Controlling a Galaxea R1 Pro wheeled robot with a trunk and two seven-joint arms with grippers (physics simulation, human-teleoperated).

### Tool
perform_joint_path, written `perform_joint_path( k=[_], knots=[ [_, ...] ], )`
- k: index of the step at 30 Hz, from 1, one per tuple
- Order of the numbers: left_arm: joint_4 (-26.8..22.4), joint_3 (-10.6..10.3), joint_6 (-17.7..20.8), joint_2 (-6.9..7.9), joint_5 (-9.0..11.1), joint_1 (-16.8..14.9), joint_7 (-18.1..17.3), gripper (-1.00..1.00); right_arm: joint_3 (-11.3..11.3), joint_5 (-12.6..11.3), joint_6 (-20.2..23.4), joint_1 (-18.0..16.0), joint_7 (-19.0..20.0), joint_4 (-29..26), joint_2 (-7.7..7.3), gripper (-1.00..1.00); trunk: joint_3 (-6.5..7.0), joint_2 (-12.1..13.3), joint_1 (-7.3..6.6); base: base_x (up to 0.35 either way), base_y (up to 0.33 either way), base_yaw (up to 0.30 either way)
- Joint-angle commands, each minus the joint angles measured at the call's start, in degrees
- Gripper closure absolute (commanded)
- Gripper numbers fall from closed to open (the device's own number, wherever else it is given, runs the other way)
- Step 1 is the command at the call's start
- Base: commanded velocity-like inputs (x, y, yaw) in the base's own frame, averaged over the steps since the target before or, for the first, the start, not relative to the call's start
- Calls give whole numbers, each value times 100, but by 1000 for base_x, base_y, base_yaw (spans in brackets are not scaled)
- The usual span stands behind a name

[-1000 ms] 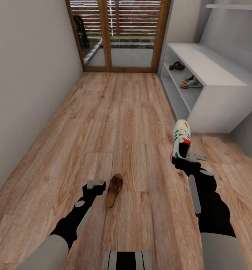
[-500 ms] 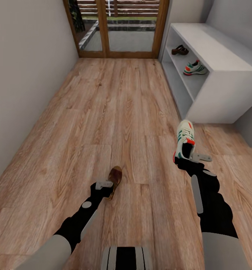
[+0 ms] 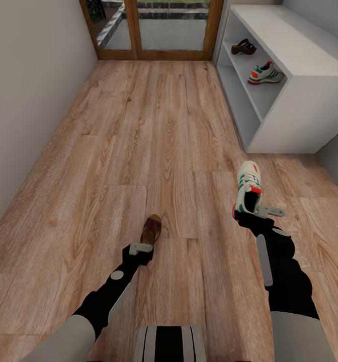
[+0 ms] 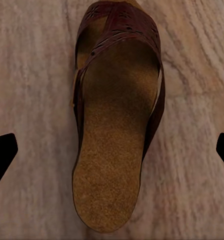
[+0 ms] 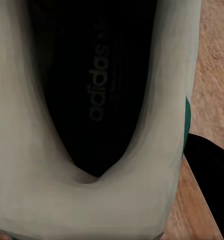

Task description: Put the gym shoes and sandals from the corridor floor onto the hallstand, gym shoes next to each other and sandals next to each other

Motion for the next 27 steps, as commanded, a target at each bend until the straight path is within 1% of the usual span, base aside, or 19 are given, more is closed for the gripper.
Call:
perform_joint_path(
  k=[1, 5, 19, 23, 25, 27],
  knots=[
    [3, -36, -24, 9, 60, -5, 46, -100, -5, -16, 26, -3, -22, -6, 4, 100, -4, -1, -1, 0, 0, -5],
    [-6, -27, -25, 18, 57, -5, 50, -100, -3, -16, 26, -3, -22, -7, 8, 100, -22, -1, -1, 0, 0, -1],
    [-28, -22, -31, 25, 56, -20, 50, -100, 0, -16, 26, -3, -22, -7, 9, 100, -454, -20, 35, 0, 0, 0],
    [-36, -22, -33, 31, 50, -22, 50, -100, 0, -16, 26, -3, -22, -7, 9, 100, -462, -20, 35, 0, 0, 0],
    [-42, -20, -51, 51, -26, -22, 50, -100, 0, -16, 26, -3, -22, -7, 9, 100, -511, -23, 40, 0, 0, 0],
    [-44, -16, -64, 66, -183, -22, 52, -100, 0, -16, 26, -3, -22, -7, 9, 100, -567, -25, 45, 0, 0, 0]
  ],
)
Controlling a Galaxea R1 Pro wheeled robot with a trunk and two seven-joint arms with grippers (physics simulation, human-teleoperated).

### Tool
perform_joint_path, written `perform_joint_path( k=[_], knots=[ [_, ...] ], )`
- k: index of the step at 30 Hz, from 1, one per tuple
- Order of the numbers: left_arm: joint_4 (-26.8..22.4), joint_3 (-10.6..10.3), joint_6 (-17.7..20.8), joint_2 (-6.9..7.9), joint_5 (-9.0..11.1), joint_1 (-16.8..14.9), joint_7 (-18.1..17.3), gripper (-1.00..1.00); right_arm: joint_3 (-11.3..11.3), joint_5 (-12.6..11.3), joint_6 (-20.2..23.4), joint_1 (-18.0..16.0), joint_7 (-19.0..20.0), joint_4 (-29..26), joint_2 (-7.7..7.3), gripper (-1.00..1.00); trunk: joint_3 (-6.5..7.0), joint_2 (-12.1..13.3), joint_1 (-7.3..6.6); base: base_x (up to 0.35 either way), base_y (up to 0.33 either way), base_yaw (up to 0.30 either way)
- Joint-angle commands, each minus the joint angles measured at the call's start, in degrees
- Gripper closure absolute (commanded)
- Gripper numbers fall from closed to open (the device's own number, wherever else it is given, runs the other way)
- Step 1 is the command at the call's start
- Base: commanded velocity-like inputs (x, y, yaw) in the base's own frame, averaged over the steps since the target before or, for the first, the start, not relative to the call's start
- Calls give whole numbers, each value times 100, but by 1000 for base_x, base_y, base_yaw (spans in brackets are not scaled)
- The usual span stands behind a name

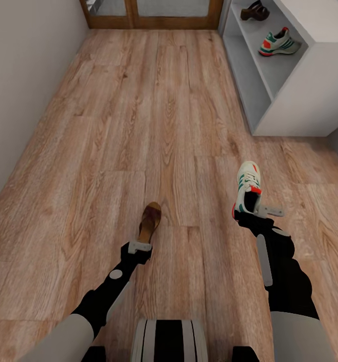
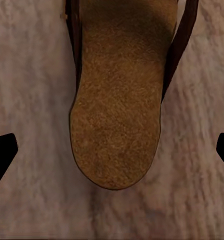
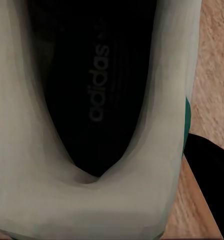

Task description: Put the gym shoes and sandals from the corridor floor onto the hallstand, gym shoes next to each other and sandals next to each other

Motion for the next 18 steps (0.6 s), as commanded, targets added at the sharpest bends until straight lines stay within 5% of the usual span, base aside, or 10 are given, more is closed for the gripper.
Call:
perform_joint_path(
  k=[1, 6, 18],
  knots=[
    [2, -36, -30, 13, -157, -5, 49, -100, -3, -15, 26, -3, -22, -7, 4, 100, -34, -3, 1, 0, 0, 0],
    [-41, -27, -36, 12, -592, -5, 54, -100, -3, -15, 26, -3, -22, -7, 4, 100, -178, -10, 14, 0, 0, 0],
    [-86, -25, -38, 12, -653, -5, 52, -100, -3, -15, 26, -3, -22, -7, 4, 100, -228, -11, 17, 0, 0, 0]
  ],
)
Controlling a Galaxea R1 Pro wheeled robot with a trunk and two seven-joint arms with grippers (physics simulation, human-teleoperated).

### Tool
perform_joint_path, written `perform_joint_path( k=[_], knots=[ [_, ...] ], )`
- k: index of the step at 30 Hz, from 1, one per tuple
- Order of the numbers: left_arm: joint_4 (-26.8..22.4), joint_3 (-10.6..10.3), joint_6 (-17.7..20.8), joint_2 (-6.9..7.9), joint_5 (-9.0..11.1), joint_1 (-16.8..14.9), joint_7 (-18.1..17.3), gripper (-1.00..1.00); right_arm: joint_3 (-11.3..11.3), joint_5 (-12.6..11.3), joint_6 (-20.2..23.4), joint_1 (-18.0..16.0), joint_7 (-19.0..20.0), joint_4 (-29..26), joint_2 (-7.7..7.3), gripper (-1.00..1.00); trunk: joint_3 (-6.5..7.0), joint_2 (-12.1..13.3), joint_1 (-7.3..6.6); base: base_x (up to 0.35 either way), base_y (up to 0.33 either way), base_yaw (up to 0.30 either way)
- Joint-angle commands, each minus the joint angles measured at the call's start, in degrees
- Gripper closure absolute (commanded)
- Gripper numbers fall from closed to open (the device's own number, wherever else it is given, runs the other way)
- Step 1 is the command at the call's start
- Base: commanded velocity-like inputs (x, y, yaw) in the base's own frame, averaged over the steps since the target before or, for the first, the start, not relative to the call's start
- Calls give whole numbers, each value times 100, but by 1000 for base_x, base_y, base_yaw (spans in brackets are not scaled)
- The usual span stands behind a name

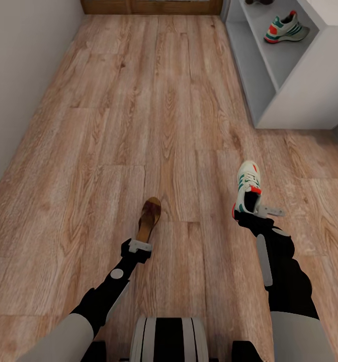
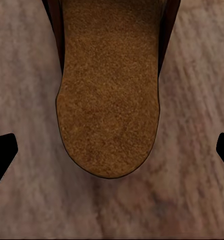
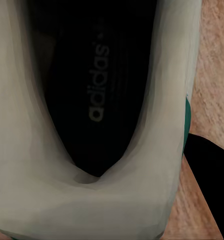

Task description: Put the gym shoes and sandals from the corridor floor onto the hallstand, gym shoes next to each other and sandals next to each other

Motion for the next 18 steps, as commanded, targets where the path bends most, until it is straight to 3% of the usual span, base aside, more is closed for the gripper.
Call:
perform_joint_path(
  k=[1, 4, 13, 18],
  knots=[
    [4, -28, -19, 4, 2, -4, 47, -100, -3, -15, 26, -3, -22, -7, 4, 100, -34, -3, 1, 0, 0, 0],
    [4, -28, -27, 4, 2, -4, 47, -100, -3, -15, 26, -3, -22, -7, 4, 100, -125, -7, 9, 0, 0, 0],
    [10, -28, -99, 4, 2, -4, 55, -100, -3, -15, 26, -3, -22, -7, 4, 100, -140, -7, 9, 0, 0, 0],
    [6, -28, -103, 6, 2, -4, 56, -100, -3, -15, 26, -3, -22, -7, 4, 100, -140, -7, 9, 145, 0, 0]
  ],
)
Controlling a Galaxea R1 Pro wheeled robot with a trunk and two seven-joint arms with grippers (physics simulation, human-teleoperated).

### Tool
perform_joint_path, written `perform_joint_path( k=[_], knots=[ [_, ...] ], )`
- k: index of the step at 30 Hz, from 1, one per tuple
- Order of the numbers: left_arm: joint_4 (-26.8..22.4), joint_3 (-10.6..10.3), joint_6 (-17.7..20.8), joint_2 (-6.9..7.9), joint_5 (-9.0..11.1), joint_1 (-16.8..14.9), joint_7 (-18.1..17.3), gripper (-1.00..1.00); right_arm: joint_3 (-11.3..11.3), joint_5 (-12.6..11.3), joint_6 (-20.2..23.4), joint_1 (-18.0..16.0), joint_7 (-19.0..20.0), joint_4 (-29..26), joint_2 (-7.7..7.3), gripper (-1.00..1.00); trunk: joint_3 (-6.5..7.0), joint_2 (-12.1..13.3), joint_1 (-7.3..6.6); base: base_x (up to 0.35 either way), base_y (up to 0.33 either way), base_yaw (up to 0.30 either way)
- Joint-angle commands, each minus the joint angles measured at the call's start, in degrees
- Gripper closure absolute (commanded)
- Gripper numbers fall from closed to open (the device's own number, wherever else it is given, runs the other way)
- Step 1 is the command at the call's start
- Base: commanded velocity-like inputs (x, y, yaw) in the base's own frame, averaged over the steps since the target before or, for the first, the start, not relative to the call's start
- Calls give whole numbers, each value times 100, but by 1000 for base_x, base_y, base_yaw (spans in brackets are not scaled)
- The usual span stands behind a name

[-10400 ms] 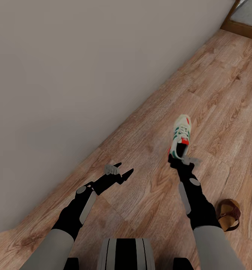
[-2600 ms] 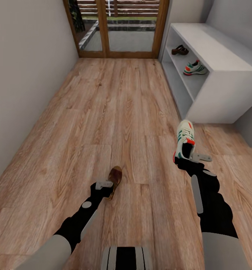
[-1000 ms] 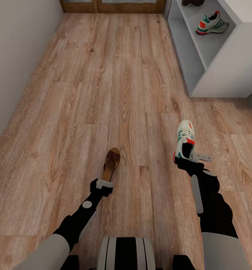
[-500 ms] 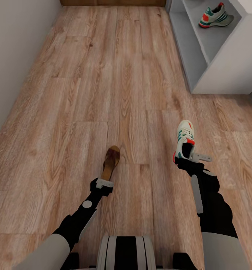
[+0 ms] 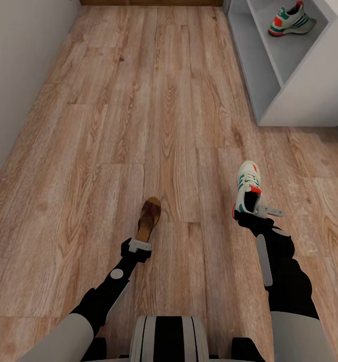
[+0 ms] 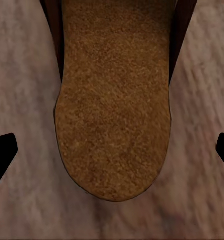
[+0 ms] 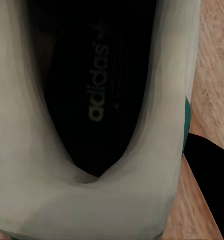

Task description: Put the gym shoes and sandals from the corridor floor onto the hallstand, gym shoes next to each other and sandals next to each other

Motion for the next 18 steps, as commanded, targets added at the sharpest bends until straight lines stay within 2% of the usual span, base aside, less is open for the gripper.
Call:
perform_joint_path(
  k=[1, 14, 18],
  knots=[
    [3, -28, -18, 5, 2, -4, 47, -100, -3, -17, 26, -3, -22, -6, 4, 100, -3, -1, 1, 87, 0, 0],
    [2, -28, -18, 1, 2, -4, 48, -100, -8, -17, 26, -3, -22, -6, 4, 100, -6, -1, 1, 14, 0, 0],
    [1, -22, -18, 1, 2, -4, 48, -100, -8, -17, 26, -3, -22, -6, 4, 100, -120, -6, 11, 0, 0, 0]
  ],
)
